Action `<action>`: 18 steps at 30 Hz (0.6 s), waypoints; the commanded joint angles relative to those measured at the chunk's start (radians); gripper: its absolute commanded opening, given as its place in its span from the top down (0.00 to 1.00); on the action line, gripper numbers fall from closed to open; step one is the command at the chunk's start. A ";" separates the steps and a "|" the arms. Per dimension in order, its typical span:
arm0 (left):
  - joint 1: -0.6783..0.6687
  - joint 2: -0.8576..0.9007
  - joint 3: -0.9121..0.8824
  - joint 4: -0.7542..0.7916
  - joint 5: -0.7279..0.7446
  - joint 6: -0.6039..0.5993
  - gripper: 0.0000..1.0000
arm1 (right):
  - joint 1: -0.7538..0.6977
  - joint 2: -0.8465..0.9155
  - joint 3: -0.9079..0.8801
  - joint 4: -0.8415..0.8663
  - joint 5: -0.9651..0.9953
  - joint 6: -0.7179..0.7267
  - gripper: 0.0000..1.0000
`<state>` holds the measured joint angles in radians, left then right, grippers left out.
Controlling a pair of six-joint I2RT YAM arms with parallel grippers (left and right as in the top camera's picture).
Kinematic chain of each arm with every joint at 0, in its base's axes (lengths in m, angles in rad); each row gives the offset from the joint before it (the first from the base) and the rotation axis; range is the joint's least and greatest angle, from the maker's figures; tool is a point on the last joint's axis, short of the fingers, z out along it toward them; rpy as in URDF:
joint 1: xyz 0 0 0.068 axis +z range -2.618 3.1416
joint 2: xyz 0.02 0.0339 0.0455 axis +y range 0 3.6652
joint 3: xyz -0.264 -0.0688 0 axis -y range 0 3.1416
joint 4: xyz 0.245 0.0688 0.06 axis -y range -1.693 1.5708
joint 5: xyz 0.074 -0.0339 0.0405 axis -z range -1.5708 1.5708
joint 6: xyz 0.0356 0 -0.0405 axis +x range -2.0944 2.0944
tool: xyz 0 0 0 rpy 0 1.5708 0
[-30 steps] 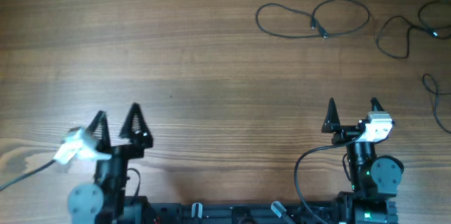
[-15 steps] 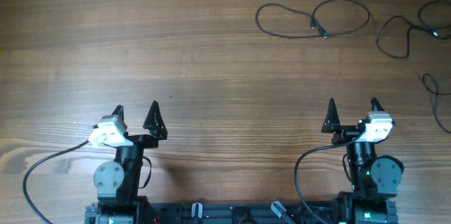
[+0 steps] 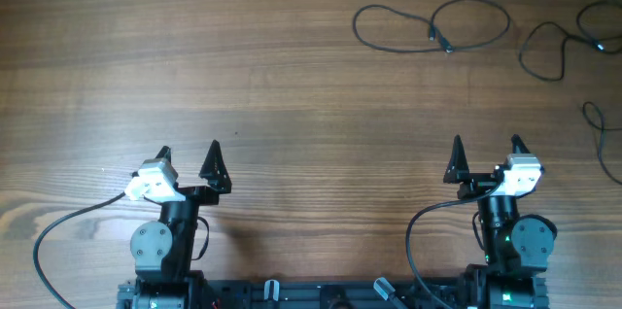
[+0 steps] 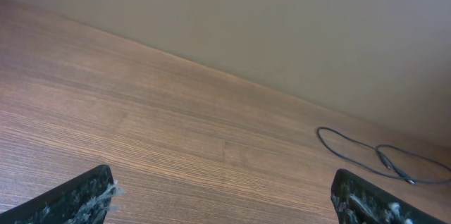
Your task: Untangle cables
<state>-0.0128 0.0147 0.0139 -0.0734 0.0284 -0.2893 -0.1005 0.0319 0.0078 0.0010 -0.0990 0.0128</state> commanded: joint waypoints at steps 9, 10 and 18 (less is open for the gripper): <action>0.006 -0.008 -0.008 -0.001 0.022 0.185 0.00 | 0.000 -0.001 -0.003 0.003 0.014 -0.012 0.00; 0.005 -0.008 -0.008 0.002 0.039 0.239 0.00 | 0.000 -0.001 -0.003 0.003 0.014 -0.013 0.00; 0.005 -0.008 -0.008 0.002 0.038 0.241 0.00 | 0.000 -0.001 -0.003 0.003 0.013 -0.013 0.00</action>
<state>-0.0128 0.0147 0.0139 -0.0731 0.0513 -0.0841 -0.1005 0.0319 0.0078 0.0010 -0.0990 0.0128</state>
